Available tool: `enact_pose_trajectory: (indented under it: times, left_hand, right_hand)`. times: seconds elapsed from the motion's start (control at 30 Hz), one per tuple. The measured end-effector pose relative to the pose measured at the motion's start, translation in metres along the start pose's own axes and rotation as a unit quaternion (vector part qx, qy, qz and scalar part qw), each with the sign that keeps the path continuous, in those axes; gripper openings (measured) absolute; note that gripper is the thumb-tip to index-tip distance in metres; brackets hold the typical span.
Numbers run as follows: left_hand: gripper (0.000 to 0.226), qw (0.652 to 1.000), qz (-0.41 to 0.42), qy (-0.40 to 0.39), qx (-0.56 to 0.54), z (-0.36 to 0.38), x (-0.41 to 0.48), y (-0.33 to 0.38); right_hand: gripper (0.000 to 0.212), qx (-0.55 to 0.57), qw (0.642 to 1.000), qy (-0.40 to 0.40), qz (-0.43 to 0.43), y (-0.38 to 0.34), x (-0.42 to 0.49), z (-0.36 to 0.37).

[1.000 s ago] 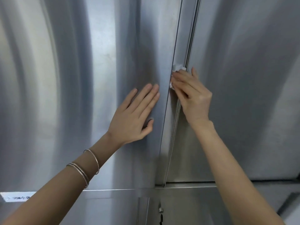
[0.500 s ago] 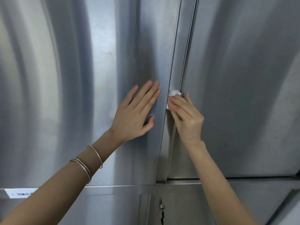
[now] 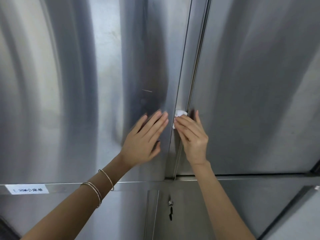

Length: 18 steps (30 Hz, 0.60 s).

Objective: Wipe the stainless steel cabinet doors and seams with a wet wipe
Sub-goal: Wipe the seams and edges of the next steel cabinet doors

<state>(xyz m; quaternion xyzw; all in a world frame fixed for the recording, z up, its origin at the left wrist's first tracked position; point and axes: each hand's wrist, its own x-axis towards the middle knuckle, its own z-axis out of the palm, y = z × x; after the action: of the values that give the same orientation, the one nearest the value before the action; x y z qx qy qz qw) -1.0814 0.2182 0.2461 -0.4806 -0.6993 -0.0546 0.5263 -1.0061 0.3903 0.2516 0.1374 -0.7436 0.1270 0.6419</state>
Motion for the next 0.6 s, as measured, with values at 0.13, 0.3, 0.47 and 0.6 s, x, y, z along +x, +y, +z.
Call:
enact_pose_trajectory:
  times: [0.13,0.3,0.47,0.6]
  left_hand:
    - [0.072,1.000,0.000,-0.002,0.001,0.001,-0.001,0.000]
    - [0.073,1.000,0.003,0.003,0.018,0.004,-0.001,0.000]
    - [0.072,1.000,0.007,0.003,0.018,0.005,-0.002,-0.001]
    - [0.072,1.000,0.009,0.004,0.016,0.005,-0.002,-0.001]
  right_hand:
    - [0.015,-0.017,0.995,-0.064,0.069,-0.022,-0.104,-0.001]
    - [0.015,-0.054,0.989,-0.136,0.037,-0.025,-0.126,-0.009]
    - [0.014,-0.032,0.997,-0.069,0.023,-0.010,-0.089,-0.002]
    - [0.018,-0.057,0.992,-0.111,0.033,-0.022,-0.144,0.000]
